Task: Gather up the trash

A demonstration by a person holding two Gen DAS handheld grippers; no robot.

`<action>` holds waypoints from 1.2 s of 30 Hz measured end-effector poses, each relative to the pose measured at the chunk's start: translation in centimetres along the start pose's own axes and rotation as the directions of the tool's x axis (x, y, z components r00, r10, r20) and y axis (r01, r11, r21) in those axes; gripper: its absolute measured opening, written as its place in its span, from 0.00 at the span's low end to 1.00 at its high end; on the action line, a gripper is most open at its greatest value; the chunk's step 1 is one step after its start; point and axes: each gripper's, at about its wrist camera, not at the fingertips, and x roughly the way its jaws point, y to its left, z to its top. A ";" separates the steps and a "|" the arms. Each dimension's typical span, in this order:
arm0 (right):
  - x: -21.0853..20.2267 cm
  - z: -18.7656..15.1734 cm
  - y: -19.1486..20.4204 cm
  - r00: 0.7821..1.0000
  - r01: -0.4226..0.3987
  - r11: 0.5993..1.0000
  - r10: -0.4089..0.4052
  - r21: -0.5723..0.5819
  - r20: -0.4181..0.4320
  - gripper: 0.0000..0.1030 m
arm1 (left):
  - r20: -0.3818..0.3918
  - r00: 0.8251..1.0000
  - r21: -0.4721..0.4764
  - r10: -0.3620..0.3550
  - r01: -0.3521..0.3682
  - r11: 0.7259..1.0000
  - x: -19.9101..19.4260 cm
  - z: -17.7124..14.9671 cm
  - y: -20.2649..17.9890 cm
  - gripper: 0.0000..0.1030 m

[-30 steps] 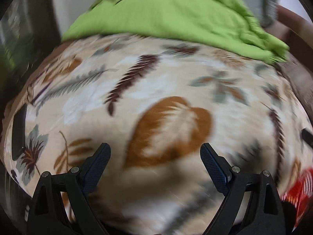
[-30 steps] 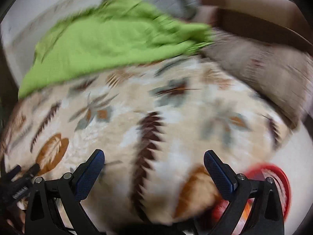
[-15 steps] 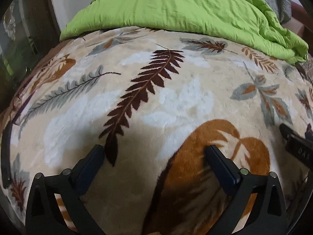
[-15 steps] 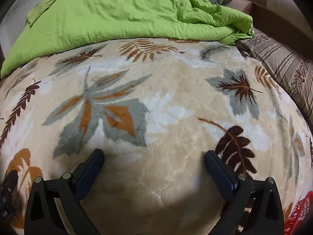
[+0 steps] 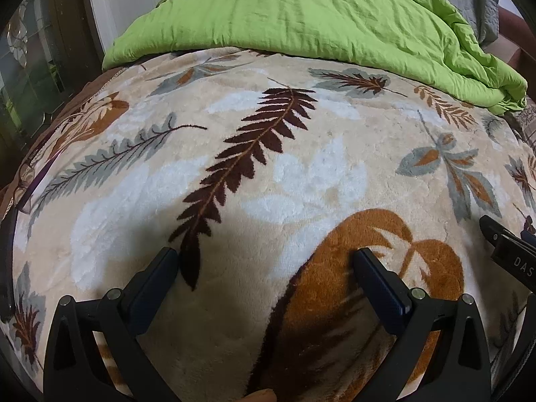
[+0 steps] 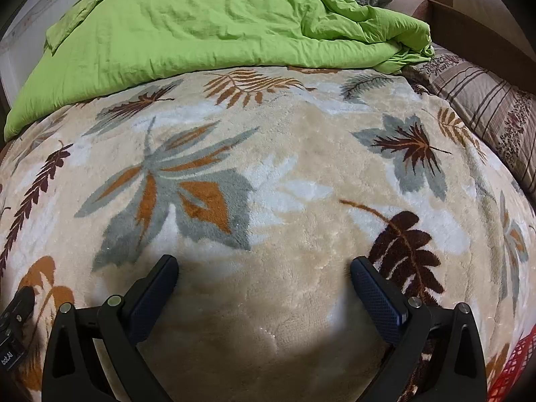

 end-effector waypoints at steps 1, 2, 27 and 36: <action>0.0 0.0 0.0 1.000 -0.001 1.000 0.001 0.001 0.000 1.00 | 0.001 1.000 0.000 0.001 -0.001 1.000 0.0 0.0 0.0 1.00; 0.0 0.0 0.0 1.000 -0.001 1.000 0.001 0.001 0.000 1.00 | 0.002 1.000 0.001 0.003 -0.003 1.000 0.0 0.0 0.0 1.00; 0.0 -0.1 0.0 1.000 -0.001 1.000 0.001 0.001 0.002 1.00 | 0.003 1.000 0.000 0.010 -0.010 1.000 0.0 0.0 0.2 1.00; 0.0 0.0 0.1 1.000 0.005 1.000 -0.005 0.001 0.006 1.00 | 0.004 1.000 0.002 0.012 -0.012 1.000 0.0 -0.1 0.2 1.00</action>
